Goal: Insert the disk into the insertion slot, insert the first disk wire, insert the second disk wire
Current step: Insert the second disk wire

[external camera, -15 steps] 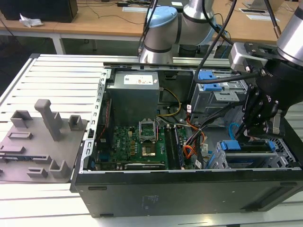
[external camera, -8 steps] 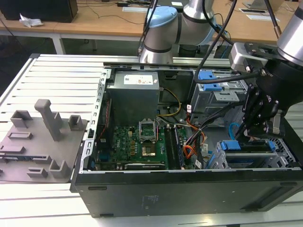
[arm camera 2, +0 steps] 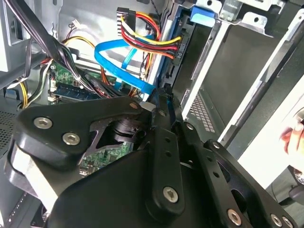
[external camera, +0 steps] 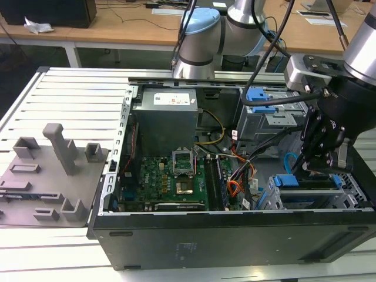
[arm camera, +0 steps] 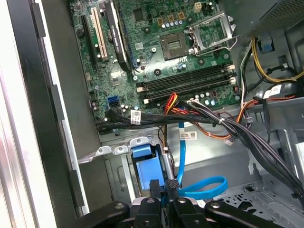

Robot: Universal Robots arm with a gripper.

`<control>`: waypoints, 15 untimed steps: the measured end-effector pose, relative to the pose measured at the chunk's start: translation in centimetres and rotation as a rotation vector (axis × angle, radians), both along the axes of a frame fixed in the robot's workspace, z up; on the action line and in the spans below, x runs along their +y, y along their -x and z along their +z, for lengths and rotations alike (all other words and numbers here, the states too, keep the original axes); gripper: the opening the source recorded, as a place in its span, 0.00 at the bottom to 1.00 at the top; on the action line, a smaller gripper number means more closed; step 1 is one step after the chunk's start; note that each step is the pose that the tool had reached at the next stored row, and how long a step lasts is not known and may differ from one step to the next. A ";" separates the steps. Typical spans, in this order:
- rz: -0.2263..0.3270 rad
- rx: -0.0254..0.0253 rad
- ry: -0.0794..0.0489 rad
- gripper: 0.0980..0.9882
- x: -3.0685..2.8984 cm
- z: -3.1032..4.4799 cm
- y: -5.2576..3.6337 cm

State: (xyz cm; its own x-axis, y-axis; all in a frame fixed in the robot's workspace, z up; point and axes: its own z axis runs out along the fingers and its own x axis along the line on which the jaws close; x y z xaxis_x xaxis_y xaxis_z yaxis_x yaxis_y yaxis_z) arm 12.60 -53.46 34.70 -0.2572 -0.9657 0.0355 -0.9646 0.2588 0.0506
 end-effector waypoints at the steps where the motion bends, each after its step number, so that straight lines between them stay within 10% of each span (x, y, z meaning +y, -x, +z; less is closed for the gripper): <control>1: 0.000 0.0000 0.000 0.07 0.00 -0.01 -0.25; 8: 0.148 0.0000 0.000 0.07 0.00 -0.10 -0.92; 15: 0.151 0.0000 0.000 0.07 0.07 -0.21 -1.77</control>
State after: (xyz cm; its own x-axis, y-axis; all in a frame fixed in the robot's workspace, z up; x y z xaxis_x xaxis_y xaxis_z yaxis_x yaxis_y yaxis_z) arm 14.37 -53.39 34.49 -0.1091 -0.9934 0.0357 -0.9926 0.1108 0.0505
